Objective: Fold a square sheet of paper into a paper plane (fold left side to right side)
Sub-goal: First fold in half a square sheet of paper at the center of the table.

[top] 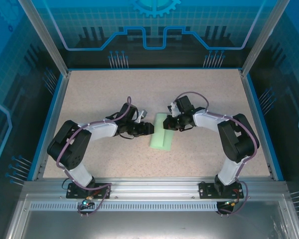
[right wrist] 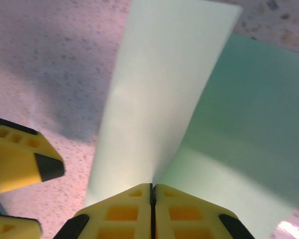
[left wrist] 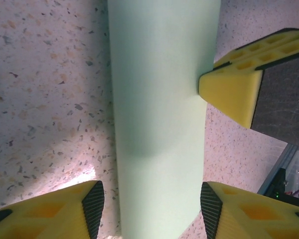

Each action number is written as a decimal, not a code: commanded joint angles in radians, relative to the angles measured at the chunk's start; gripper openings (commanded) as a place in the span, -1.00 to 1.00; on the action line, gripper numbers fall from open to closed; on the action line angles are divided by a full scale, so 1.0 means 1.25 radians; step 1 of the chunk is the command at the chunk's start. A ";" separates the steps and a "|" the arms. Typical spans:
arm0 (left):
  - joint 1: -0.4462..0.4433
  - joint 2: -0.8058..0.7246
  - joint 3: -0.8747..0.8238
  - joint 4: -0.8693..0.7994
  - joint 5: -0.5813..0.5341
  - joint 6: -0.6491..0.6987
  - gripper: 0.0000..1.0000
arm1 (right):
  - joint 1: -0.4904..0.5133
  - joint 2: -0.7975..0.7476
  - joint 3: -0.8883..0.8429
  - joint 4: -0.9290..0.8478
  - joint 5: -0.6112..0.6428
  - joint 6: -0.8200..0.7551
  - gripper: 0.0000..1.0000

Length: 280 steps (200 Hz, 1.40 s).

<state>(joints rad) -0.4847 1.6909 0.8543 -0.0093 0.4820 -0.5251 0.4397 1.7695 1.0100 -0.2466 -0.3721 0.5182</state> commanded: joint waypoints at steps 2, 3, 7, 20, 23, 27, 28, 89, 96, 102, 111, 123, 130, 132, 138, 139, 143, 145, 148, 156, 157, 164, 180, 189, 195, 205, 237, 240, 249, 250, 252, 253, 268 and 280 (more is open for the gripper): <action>-0.008 0.028 0.031 -0.017 -0.015 -0.010 0.15 | 0.001 -0.003 -0.002 -0.044 0.034 -0.020 -0.84; -0.009 0.028 0.031 -0.016 -0.014 -0.010 0.15 | 0.001 -0.003 -0.002 -0.045 0.034 -0.020 -0.84; -0.008 0.031 0.034 -0.017 -0.014 -0.011 0.15 | 0.000 -0.005 -0.004 -0.044 0.034 -0.019 -0.84; -0.011 0.044 0.045 -0.017 -0.013 -0.013 0.16 | -0.005 -0.007 -0.011 -0.044 0.039 -0.018 -0.84; -0.013 0.047 0.049 -0.019 -0.013 -0.014 0.17 | -0.004 -0.007 -0.011 -0.044 0.039 -0.017 -0.83; -0.014 0.052 0.054 -0.020 -0.012 -0.014 0.17 | -0.006 -0.007 -0.013 -0.045 0.040 -0.017 -0.83; -0.015 0.055 0.055 -0.020 -0.012 -0.013 0.17 | -0.006 -0.007 -0.014 -0.045 0.041 -0.017 -0.83; -0.050 0.152 0.162 -0.091 -0.058 -0.010 0.13 | -0.015 -0.009 -0.029 -0.058 0.069 -0.012 -0.82; -0.054 0.161 0.173 -0.101 -0.067 -0.008 0.12 | -0.015 -0.009 -0.028 -0.060 0.073 -0.012 -0.82; -0.059 0.170 0.183 -0.110 -0.071 -0.006 0.11 | -0.015 -0.009 -0.028 -0.061 0.074 -0.013 -0.81; -0.065 0.182 0.195 -0.118 -0.074 -0.007 0.07 | -0.017 -0.008 -0.026 -0.065 0.076 -0.014 -0.80; -0.071 0.197 0.210 -0.132 -0.083 -0.005 0.01 | -0.017 -0.007 -0.026 -0.066 0.078 -0.016 -0.80; -0.076 0.203 0.218 -0.140 -0.090 -0.003 -0.02 | -0.017 -0.008 -0.028 -0.067 0.079 -0.016 -0.80; -0.077 0.205 0.221 -0.143 -0.093 -0.002 -0.03 | -0.017 -0.008 -0.028 -0.067 0.079 -0.015 -0.80; -0.081 0.211 0.225 -0.151 -0.100 0.000 -0.05 | -0.017 -0.009 -0.028 -0.067 0.081 -0.016 -0.78; -0.081 0.212 0.227 -0.153 -0.101 0.000 -0.05 | -0.017 -0.009 -0.028 -0.067 0.082 -0.015 -0.77; -0.084 0.215 0.231 -0.158 -0.106 0.002 -0.06 | -0.017 -0.010 -0.029 -0.066 0.080 -0.016 -0.76; -0.084 0.216 0.232 -0.161 -0.107 0.004 -0.06 | -0.018 -0.011 -0.030 -0.065 0.079 -0.016 -0.76; -0.087 0.220 0.235 -0.164 -0.110 0.005 -0.07 | -0.018 -0.010 -0.030 -0.065 0.079 -0.015 -0.75; -0.092 0.226 0.241 -0.174 -0.119 0.008 -0.08 | -0.019 -0.013 -0.031 -0.062 0.078 -0.015 -0.72; -0.092 0.227 0.242 -0.176 -0.120 0.008 -0.08 | -0.019 -0.014 -0.032 -0.062 0.078 -0.014 -0.71; -0.096 0.232 0.246 -0.182 -0.126 0.010 -0.09 | -0.020 -0.017 -0.034 -0.055 0.072 -0.013 -0.66; -0.101 0.241 0.250 -0.188 -0.133 0.010 -0.11 | -0.026 -0.031 -0.044 -0.039 0.059 -0.006 -0.55; -0.101 0.245 0.250 -0.188 -0.135 0.009 -0.11 | -0.030 -0.041 -0.049 -0.037 0.060 -0.005 -0.49; -0.102 0.248 0.251 -0.188 -0.136 0.008 -0.11 | -0.032 -0.050 -0.050 -0.039 0.065 -0.006 -0.45; -0.104 0.251 0.252 -0.189 -0.138 0.007 -0.11 | -0.038 -0.066 -0.054 -0.048 0.077 -0.009 -0.36; -0.109 0.264 0.266 -0.196 -0.138 0.006 -0.10 | -0.065 -0.137 -0.085 -0.076 0.133 -0.022 -0.16; -0.110 0.266 0.268 -0.197 -0.138 0.007 -0.09 | -0.069 -0.146 -0.090 -0.078 0.136 -0.021 -0.15; -0.114 0.270 0.275 -0.202 -0.138 0.009 -0.08 | -0.082 -0.170 -0.100 -0.078 0.142 -0.021 -0.12; -0.114 0.270 0.276 -0.203 -0.138 0.009 -0.08 | -0.082 -0.173 -0.100 -0.078 0.142 -0.022 -0.12; -0.116 0.272 0.278 -0.205 -0.138 0.009 -0.08 | -0.086 -0.179 -0.100 -0.079 0.143 -0.022 -0.11; -0.116 0.272 0.280 -0.206 -0.138 0.009 -0.07 | -0.087 -0.182 -0.110 -0.080 0.144 -0.023 -0.11; -0.124 0.280 0.295 -0.221 -0.143 0.013 -0.05 | -0.106 -0.219 -0.140 -0.088 0.150 -0.026 -0.07; -0.130 0.286 0.306 -0.236 -0.149 0.017 -0.04 | -0.121 -0.242 -0.150 -0.099 0.155 -0.030 -0.07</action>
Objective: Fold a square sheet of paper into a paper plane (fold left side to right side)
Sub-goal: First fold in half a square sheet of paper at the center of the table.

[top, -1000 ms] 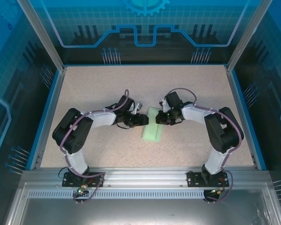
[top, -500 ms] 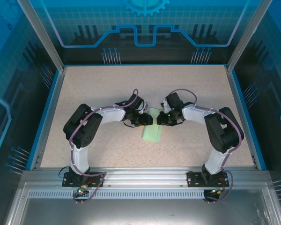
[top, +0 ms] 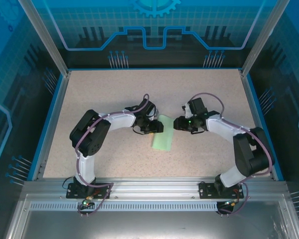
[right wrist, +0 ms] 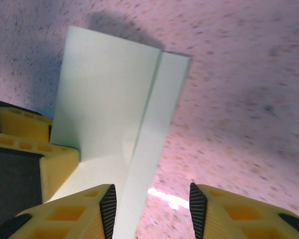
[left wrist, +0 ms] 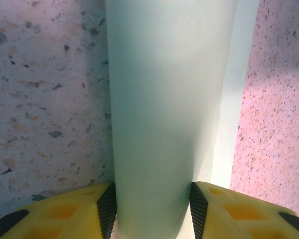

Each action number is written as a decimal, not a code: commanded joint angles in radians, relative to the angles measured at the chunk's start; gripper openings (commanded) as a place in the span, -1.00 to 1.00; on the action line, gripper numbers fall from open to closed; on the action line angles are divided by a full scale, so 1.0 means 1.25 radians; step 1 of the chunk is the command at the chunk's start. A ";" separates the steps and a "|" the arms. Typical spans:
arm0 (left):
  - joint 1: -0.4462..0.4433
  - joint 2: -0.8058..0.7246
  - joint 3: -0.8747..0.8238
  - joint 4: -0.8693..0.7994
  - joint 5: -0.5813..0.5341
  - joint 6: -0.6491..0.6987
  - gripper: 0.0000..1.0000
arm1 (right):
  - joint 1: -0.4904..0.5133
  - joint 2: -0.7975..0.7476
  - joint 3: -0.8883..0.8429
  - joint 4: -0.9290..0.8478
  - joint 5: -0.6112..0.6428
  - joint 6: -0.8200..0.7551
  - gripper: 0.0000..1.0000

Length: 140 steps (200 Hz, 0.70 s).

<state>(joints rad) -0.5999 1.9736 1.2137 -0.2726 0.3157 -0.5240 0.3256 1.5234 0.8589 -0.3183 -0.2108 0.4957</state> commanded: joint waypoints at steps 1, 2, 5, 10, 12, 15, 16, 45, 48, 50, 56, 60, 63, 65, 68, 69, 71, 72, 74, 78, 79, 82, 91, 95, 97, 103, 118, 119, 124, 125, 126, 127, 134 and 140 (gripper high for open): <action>-0.038 0.061 0.019 -0.026 -0.016 0.016 -0.04 | -0.031 -0.048 -0.030 -0.042 0.026 -0.012 -0.06; -0.039 0.061 0.020 -0.027 -0.017 0.015 -0.04 | -0.032 -0.050 -0.031 -0.043 0.026 -0.013 -0.06; -0.041 0.063 0.023 -0.030 -0.019 0.017 -0.03 | -0.035 -0.055 -0.033 -0.043 0.027 -0.014 -0.06; -0.043 0.065 0.028 -0.034 -0.021 0.017 -0.03 | -0.039 -0.063 -0.038 -0.044 0.026 -0.016 -0.05; -0.044 0.066 0.030 -0.036 -0.022 0.018 -0.03 | -0.041 -0.065 -0.038 -0.045 0.027 -0.017 -0.05; -0.046 0.068 0.032 -0.038 -0.023 0.018 -0.03 | -0.044 -0.069 -0.041 -0.048 0.027 -0.016 -0.04; -0.045 0.068 0.033 -0.038 -0.024 0.018 -0.03 | -0.045 -0.070 -0.041 -0.049 0.026 -0.017 -0.04; -0.057 0.088 0.062 -0.066 -0.035 0.023 0.00 | -0.052 -0.081 -0.048 -0.052 0.007 -0.022 -0.03; -0.059 0.090 0.064 -0.069 -0.036 0.024 0.00 | -0.052 -0.082 -0.049 -0.050 0.003 -0.022 -0.02; -0.060 0.092 0.065 -0.070 -0.036 0.024 0.01 | -0.053 -0.080 -0.050 -0.048 -0.002 -0.021 -0.02; -0.062 0.095 0.069 -0.072 -0.037 0.025 0.02 | -0.052 -0.081 -0.054 -0.041 -0.013 -0.019 -0.02; -0.062 0.098 0.072 -0.074 -0.038 0.024 0.03 | -0.053 -0.082 -0.055 -0.036 -0.019 -0.017 -0.01; -0.062 0.098 0.074 -0.075 -0.038 0.024 0.03 | -0.052 -0.082 -0.057 -0.031 -0.025 -0.015 -0.01; -0.063 0.100 0.075 -0.076 -0.038 0.024 0.03 | -0.053 -0.082 -0.057 -0.030 -0.028 -0.015 -0.01; -0.063 0.102 0.075 -0.077 -0.038 0.024 0.03 | -0.052 -0.082 -0.060 -0.026 -0.032 -0.013 -0.01; -0.064 0.103 0.076 -0.077 -0.038 0.025 0.03 | -0.052 -0.082 -0.061 -0.025 -0.034 -0.013 -0.01; -0.064 0.103 0.077 -0.077 -0.038 0.024 0.03 | -0.053 -0.082 -0.063 -0.021 -0.039 -0.012 -0.01; -0.065 0.104 0.077 -0.078 -0.038 0.024 0.03 | -0.053 -0.082 -0.063 -0.021 -0.039 -0.012 -0.01; -0.065 0.104 0.078 -0.079 -0.038 0.025 0.03 | -0.053 -0.082 -0.065 -0.019 -0.043 -0.012 -0.01; -0.065 0.107 0.081 -0.081 -0.038 0.026 0.04 | -0.053 -0.082 -0.067 -0.015 -0.047 -0.010 -0.01; -0.066 0.107 0.081 -0.081 -0.038 0.026 0.04 | -0.053 -0.082 -0.068 -0.015 -0.048 -0.009 -0.01; -0.066 0.108 0.083 -0.084 -0.039 0.026 0.04 | -0.052 -0.083 -0.070 -0.012 -0.049 -0.008 -0.01; -0.069 0.112 0.088 -0.089 -0.041 0.029 0.04 | -0.052 -0.083 -0.072 -0.006 -0.054 -0.005 -0.01; -0.070 0.113 0.092 -0.094 -0.041 0.031 0.04 | -0.054 -0.084 -0.073 -0.005 -0.056 -0.004 0.00; -0.071 0.114 0.094 -0.095 -0.042 0.031 0.04 | -0.054 -0.085 -0.074 -0.003 -0.057 -0.004 -0.01; -0.073 0.117 0.097 -0.100 -0.045 0.035 0.04 | -0.053 -0.085 -0.076 -0.001 -0.057 -0.003 0.00; -0.076 0.124 0.108 -0.115 -0.052 0.041 0.05 | -0.053 -0.084 -0.075 0.000 -0.062 -0.004 0.00; -0.077 0.124 0.109 -0.116 -0.052 0.041 0.05 | -0.054 -0.084 -0.076 0.000 -0.062 -0.003 0.00; -0.078 0.125 0.112 -0.121 -0.054 0.043 0.05 | -0.053 -0.083 -0.077 0.000 -0.061 -0.004 0.00; -0.078 0.126 0.113 -0.121 -0.054 0.043 0.05 | -0.053 -0.083 -0.077 0.000 -0.061 -0.004 0.00; -0.078 0.127 0.113 -0.122 -0.055 0.043 0.05 | -0.054 -0.083 -0.077 0.000 -0.062 -0.003 0.00; -0.078 0.127 0.114 -0.122 -0.055 0.043 0.05 | -0.054 -0.083 -0.077 0.000 -0.062 -0.004 0.00; -0.081 0.130 0.116 -0.125 -0.056 0.046 0.05 | -0.053 -0.083 -0.077 0.001 -0.063 -0.003 0.01; -0.082 0.132 0.120 -0.130 -0.057 0.047 0.06 | -0.054 -0.083 -0.077 0.001 -0.063 -0.004 0.01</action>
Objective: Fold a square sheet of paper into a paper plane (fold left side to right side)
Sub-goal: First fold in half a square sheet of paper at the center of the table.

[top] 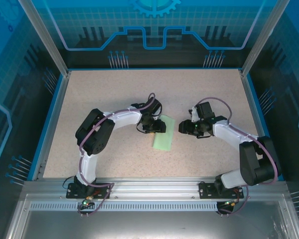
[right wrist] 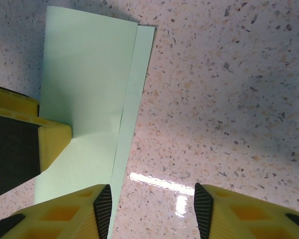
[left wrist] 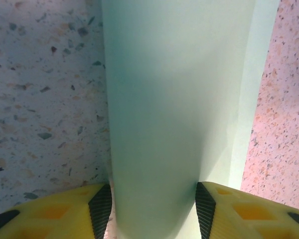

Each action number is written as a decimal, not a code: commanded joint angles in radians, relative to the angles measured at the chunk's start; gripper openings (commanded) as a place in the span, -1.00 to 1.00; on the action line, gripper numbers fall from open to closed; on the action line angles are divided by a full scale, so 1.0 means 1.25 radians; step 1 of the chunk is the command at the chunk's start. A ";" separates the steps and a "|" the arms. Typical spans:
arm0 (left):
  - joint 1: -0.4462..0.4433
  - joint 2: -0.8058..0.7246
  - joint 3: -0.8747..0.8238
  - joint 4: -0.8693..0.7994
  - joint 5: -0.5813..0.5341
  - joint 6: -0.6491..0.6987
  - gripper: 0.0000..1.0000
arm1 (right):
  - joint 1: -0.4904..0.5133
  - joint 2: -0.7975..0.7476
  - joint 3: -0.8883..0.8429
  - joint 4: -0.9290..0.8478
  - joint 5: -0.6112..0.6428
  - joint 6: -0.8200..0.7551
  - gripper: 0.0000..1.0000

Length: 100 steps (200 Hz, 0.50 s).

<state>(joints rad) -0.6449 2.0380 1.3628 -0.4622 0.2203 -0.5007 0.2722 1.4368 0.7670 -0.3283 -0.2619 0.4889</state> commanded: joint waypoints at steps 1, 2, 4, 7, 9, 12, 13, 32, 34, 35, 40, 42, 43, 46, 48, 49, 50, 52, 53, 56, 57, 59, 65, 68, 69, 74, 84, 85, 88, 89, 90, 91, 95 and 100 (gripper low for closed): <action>-0.047 0.081 0.001 0.022 0.020 0.029 0.06 | -0.011 -0.014 -0.004 0.009 -0.022 0.002 0.01; -0.046 0.082 0.002 0.021 0.019 0.029 0.06 | -0.011 -0.014 -0.004 0.009 -0.022 0.002 0.01; -0.047 0.083 0.003 0.020 0.018 0.030 0.06 | -0.011 -0.014 -0.004 0.009 -0.022 0.002 0.01; -0.048 0.084 0.005 0.018 0.017 0.030 0.06 | -0.011 -0.014 -0.005 0.010 -0.021 0.002 0.01; -0.048 0.085 0.007 0.017 0.016 0.030 0.06 | -0.011 -0.014 -0.005 0.009 -0.022 0.002 0.01; -0.049 0.087 0.008 0.014 0.016 0.031 0.06 | -0.012 -0.014 -0.005 0.009 -0.022 0.002 0.01; -0.049 0.087 0.008 0.013 0.015 0.031 0.06 | -0.012 -0.014 -0.005 0.009 -0.022 0.002 0.01; -0.054 0.095 0.022 -0.001 0.007 0.038 0.07 | -0.011 -0.014 -0.005 0.009 -0.022 0.002 0.01; -0.055 0.096 0.025 -0.002 0.007 0.039 0.07 | -0.011 -0.015 -0.005 0.009 -0.022 0.002 0.01; -0.055 0.097 0.025 -0.003 0.006 0.039 0.07 | -0.011 -0.015 -0.005 0.009 -0.022 0.002 0.01; -0.057 0.099 0.028 -0.007 0.005 0.040 0.07 | -0.011 -0.014 -0.005 0.009 -0.024 0.002 0.01; -0.057 0.100 0.030 -0.010 0.004 0.041 0.07 | -0.011 -0.014 -0.005 0.009 -0.024 0.002 0.01; -0.057 0.100 0.031 -0.011 0.004 0.041 0.07 | -0.011 -0.014 -0.005 0.010 -0.023 0.002 0.01; -0.057 0.102 0.032 -0.012 0.003 0.042 0.08 | -0.010 -0.013 -0.005 0.009 -0.023 0.002 0.01; -0.058 0.102 0.033 -0.014 0.002 0.043 0.08 | -0.011 -0.013 -0.005 0.009 -0.023 0.002 0.01; -0.058 0.103 0.033 -0.014 0.002 0.043 0.08 | -0.011 -0.012 -0.004 0.009 -0.022 0.002 0.01; -0.058 0.103 0.035 -0.014 0.002 0.043 0.08 | -0.010 -0.013 -0.005 0.009 -0.023 0.002 0.01; -0.059 0.104 0.036 -0.016 0.001 0.044 0.08 | -0.011 -0.013 -0.006 0.009 -0.023 0.002 0.01; -0.060 0.104 0.037 -0.016 0.001 0.044 0.08 | -0.011 -0.013 -0.006 0.009 -0.023 0.002 0.01; -0.060 0.105 0.039 -0.017 0.001 0.045 0.08 | -0.011 -0.013 -0.004 0.009 -0.024 0.001 0.01; -0.060 0.106 0.039 -0.017 0.001 0.045 0.08 | -0.011 -0.013 -0.005 0.009 -0.024 0.001 0.01; -0.061 0.108 0.040 -0.019 0.001 0.045 0.08 | -0.011 -0.013 -0.006 0.009 -0.024 0.001 0.01; -0.062 0.110 0.043 -0.021 0.001 0.046 0.09 | -0.011 -0.012 -0.006 0.010 -0.025 0.002 0.01; -0.063 0.112 0.045 -0.022 0.001 0.048 0.09 | -0.011 -0.012 -0.007 0.009 -0.025 0.002 0.01; -0.062 0.112 0.046 -0.024 0.002 0.048 0.09 | -0.011 -0.011 -0.007 0.010 -0.025 0.002 0.01; -0.063 0.114 0.049 -0.027 0.000 0.048 0.09 | -0.010 -0.011 -0.007 0.011 -0.028 0.003 0.01; -0.066 0.120 0.055 -0.031 0.000 0.050 0.09 | -0.011 -0.009 -0.010 0.016 -0.031 0.006 0.01; -0.066 0.120 0.056 -0.031 0.000 0.050 0.09 | -0.011 -0.008 -0.011 0.016 -0.032 0.005 0.01; -0.067 0.121 0.057 -0.032 0.000 0.051 0.10 | -0.010 -0.008 -0.013 0.019 -0.033 0.007 0.01; -0.067 0.122 0.058 -0.033 0.000 0.050 0.10 | -0.010 -0.008 -0.013 0.019 -0.033 0.008 0.01; -0.067 0.122 0.058 -0.033 0.000 0.050 0.10 | -0.011 -0.008 -0.013 0.020 -0.034 0.008 0.01; -0.068 0.123 0.058 -0.033 0.000 0.050 0.10 | -0.011 -0.008 -0.014 0.020 -0.036 0.009 0.01; -0.067 0.125 0.060 -0.036 -0.001 0.050 0.10 | -0.011 -0.007 -0.014 0.024 -0.039 0.010 0.01; -0.068 0.127 0.064 -0.036 -0.001 0.051 0.10 | -0.011 -0.006 -0.018 0.029 -0.042 0.013 0.01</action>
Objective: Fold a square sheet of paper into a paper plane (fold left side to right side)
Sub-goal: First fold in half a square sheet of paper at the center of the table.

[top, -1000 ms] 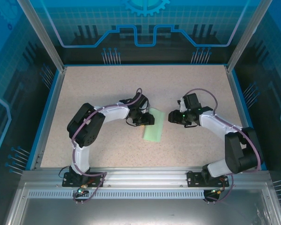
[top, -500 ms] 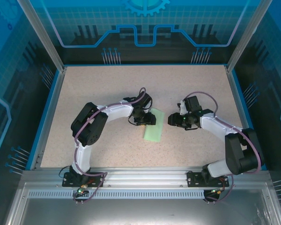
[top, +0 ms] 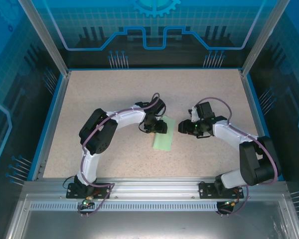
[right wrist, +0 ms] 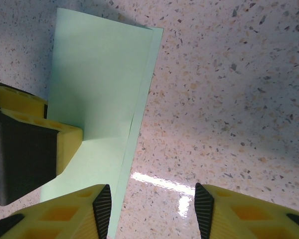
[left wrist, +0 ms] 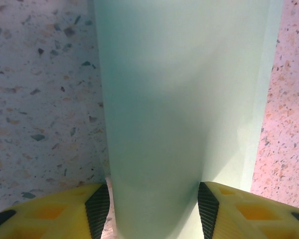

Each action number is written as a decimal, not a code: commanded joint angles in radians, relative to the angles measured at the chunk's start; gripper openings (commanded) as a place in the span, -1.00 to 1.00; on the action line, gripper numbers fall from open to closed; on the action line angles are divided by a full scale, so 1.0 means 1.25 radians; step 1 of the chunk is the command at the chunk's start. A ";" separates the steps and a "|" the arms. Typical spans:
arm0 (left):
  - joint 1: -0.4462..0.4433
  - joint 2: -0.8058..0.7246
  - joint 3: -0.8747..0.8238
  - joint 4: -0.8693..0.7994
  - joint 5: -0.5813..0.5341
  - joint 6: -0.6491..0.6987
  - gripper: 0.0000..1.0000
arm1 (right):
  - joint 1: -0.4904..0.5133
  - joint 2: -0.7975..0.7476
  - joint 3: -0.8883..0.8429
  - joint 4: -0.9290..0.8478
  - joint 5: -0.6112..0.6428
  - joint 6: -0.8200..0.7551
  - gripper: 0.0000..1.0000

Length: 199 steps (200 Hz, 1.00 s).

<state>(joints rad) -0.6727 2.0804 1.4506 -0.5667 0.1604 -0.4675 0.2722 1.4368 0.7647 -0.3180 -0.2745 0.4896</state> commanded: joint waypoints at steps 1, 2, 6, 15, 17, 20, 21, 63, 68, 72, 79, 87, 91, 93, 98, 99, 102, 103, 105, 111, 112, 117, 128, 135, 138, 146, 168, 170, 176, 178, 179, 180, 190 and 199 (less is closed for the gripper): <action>-0.045 0.094 -0.006 0.046 0.047 0.024 0.10 | -0.011 -0.005 -0.017 0.021 -0.033 0.014 0.01; -0.045 0.094 -0.005 0.045 0.048 0.024 0.10 | -0.011 -0.005 -0.017 0.023 -0.033 0.015 0.01; -0.046 0.096 -0.004 0.043 0.048 0.024 0.10 | -0.010 -0.005 -0.020 0.026 -0.036 0.017 0.01; -0.046 0.100 0.000 0.041 0.048 0.023 0.10 | -0.011 -0.002 -0.024 0.034 -0.039 0.022 0.01; -0.046 0.100 0.001 0.040 0.047 0.024 0.11 | -0.012 -0.002 -0.025 0.035 -0.041 0.022 0.01; -0.046 0.101 0.003 0.039 0.047 0.024 0.11 | -0.011 -0.001 -0.025 0.037 -0.041 0.024 0.01; -0.047 0.101 0.003 0.039 0.047 0.024 0.11 | -0.011 -0.001 -0.026 0.037 -0.042 0.024 0.01; -0.050 0.112 0.016 0.025 0.043 0.024 0.13 | -0.008 0.007 -0.031 0.050 -0.052 0.034 0.01; -0.050 0.113 0.017 0.025 0.043 0.023 0.13 | -0.007 0.008 -0.031 0.053 -0.052 0.036 0.01; -0.050 0.113 0.018 0.025 0.043 0.024 0.13 | -0.006 0.008 -0.032 0.054 -0.052 0.038 0.01; -0.051 0.114 0.019 0.024 0.043 0.024 0.13 | -0.006 0.009 -0.032 0.056 -0.055 0.039 0.01; -0.051 0.116 0.021 0.023 0.041 0.023 0.13 | -0.004 0.012 -0.032 0.059 -0.056 0.041 0.01; -0.052 0.117 0.022 0.022 0.041 0.024 0.13 | -0.003 0.013 -0.034 0.060 -0.056 0.042 0.01; -0.053 0.117 0.021 0.021 0.042 0.024 0.13 | -0.003 0.013 -0.034 0.061 -0.056 0.042 0.01; -0.053 0.118 0.023 0.021 0.041 0.024 0.13 | -0.002 0.016 -0.034 0.063 -0.056 0.043 0.01; -0.053 0.118 0.023 0.020 0.040 0.024 0.13 | -0.001 0.015 -0.034 0.064 -0.056 0.043 0.01; -0.053 0.118 0.023 0.020 0.040 0.025 0.14 | 0.000 0.015 -0.035 0.065 -0.056 0.044 0.01; -0.052 0.118 0.023 0.019 0.040 0.025 0.14 | 0.000 0.016 -0.035 0.065 -0.056 0.044 0.01; -0.053 0.119 0.024 0.019 0.040 0.025 0.14 | 0.001 0.017 -0.034 0.065 -0.057 0.045 0.01; -0.054 0.120 0.025 0.018 0.040 0.025 0.14 | 0.001 0.018 -0.035 0.066 -0.058 0.045 0.01; -0.054 0.119 0.026 0.017 0.040 0.025 0.14 | 0.001 0.018 -0.035 0.067 -0.058 0.045 0.01; -0.053 0.119 0.026 0.016 0.040 0.026 0.14 | 0.002 0.021 -0.035 0.068 -0.058 0.047 0.01; -0.055 0.121 0.028 0.015 0.039 0.027 0.14 | 0.003 0.021 -0.035 0.069 -0.057 0.048 0.01; -0.055 0.122 0.029 0.013 0.039 0.028 0.14 | 0.004 0.022 -0.035 0.070 -0.058 0.048 0.01; -0.055 0.122 0.029 0.013 0.039 0.028 0.14 | 0.005 0.023 -0.035 0.070 -0.057 0.048 0.01; -0.056 0.123 0.031 0.010 0.040 0.030 0.14 | 0.005 0.024 -0.035 0.070 -0.057 0.048 0.01; -0.059 0.126 0.038 0.003 0.036 0.033 0.15 | 0.006 0.024 -0.034 0.070 -0.056 0.048 0.01; -0.059 0.127 0.037 0.002 0.036 0.034 0.15 | 0.007 0.024 -0.034 0.070 -0.056 0.048 0.01; -0.059 0.129 0.039 0.001 0.035 0.035 0.15 | 0.006 0.024 -0.034 0.070 -0.056 0.048 0.01; -0.059 0.129 0.040 0.001 0.036 0.035 0.15 | 0.006 0.024 -0.035 0.070 -0.056 0.049 0.01; -0.060 0.129 0.040 0.001 0.036 0.035 0.15 | 0.006 0.024 -0.035 0.070 -0.056 0.050 0.01; -0.060 0.129 0.040 0.000 0.036 0.035 0.15 | 0.006 0.025 -0.034 0.070 -0.056 0.049 0.01; -0.059 0.132 0.042 -0.001 0.035 0.035 0.15 | 0.007 0.024 -0.034 0.071 -0.057 0.050 0.01; -0.061 0.134 0.044 -0.003 0.035 0.035 0.15 | 0.008 0.026 -0.034 0.072 -0.058 0.050 0.01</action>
<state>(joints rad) -0.6907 2.1220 1.5288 -0.6537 0.1253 -0.4564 0.2749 1.4593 0.7326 -0.2409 -0.3264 0.5426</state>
